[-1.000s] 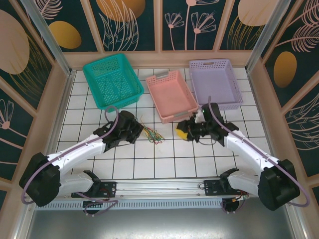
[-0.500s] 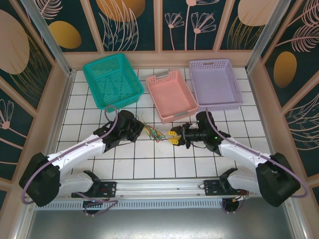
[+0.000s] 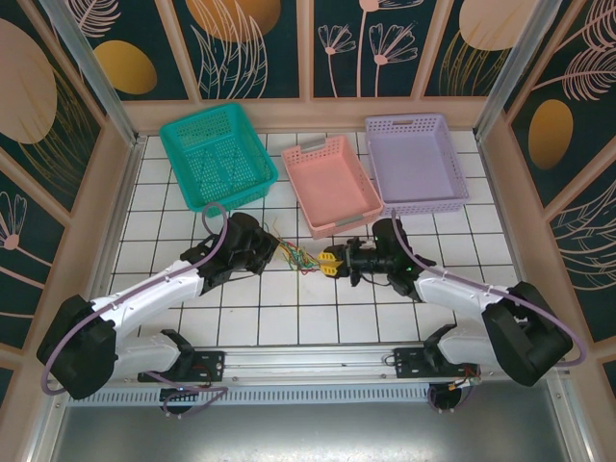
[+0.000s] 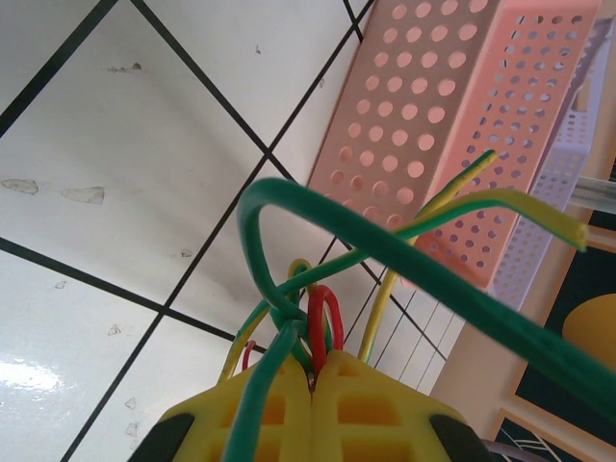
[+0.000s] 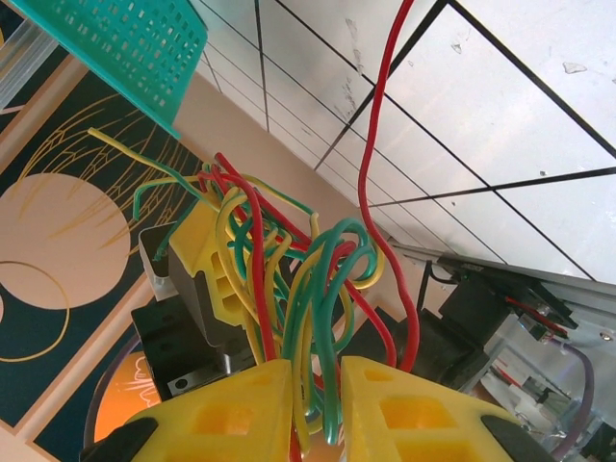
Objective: Untangle the cables
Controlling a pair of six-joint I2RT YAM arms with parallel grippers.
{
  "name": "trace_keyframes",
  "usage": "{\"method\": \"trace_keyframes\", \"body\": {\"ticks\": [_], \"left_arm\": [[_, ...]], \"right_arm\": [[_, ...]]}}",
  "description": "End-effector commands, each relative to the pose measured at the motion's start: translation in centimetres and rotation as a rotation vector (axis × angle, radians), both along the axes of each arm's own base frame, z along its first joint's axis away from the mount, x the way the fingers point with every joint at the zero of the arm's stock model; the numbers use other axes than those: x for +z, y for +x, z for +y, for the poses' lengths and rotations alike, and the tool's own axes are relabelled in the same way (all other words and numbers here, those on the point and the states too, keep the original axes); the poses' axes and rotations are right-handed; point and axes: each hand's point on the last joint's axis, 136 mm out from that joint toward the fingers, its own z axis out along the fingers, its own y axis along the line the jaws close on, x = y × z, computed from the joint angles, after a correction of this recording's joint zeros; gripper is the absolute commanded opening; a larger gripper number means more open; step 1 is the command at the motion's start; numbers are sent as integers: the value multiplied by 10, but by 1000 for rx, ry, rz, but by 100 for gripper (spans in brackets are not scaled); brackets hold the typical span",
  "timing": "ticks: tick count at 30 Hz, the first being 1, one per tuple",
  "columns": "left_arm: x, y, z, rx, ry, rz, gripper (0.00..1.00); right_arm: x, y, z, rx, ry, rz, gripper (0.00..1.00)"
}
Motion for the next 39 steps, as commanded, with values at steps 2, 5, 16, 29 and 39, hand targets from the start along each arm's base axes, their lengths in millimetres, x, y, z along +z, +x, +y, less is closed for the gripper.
{"method": "trace_keyframes", "body": {"ticks": [2,5,16,29,39], "left_arm": [[9,7,-5,6,-28,-33,0],[9,6,-5,5,-28,-33,0],[8,-2,21,32,84,-51,0],[-13,-16,70,94,228,-32,0],[2,-4,73,91,269,-77,0]], "right_arm": [[5,1,6,-20,38,5,20],[5,2,8,-22,36,10,17],[-14,22,-59,-96,-252,-98,0],[1,37,-131,-86,-412,-252,0],[-11,34,-156,-50,-584,-292,0]]}}
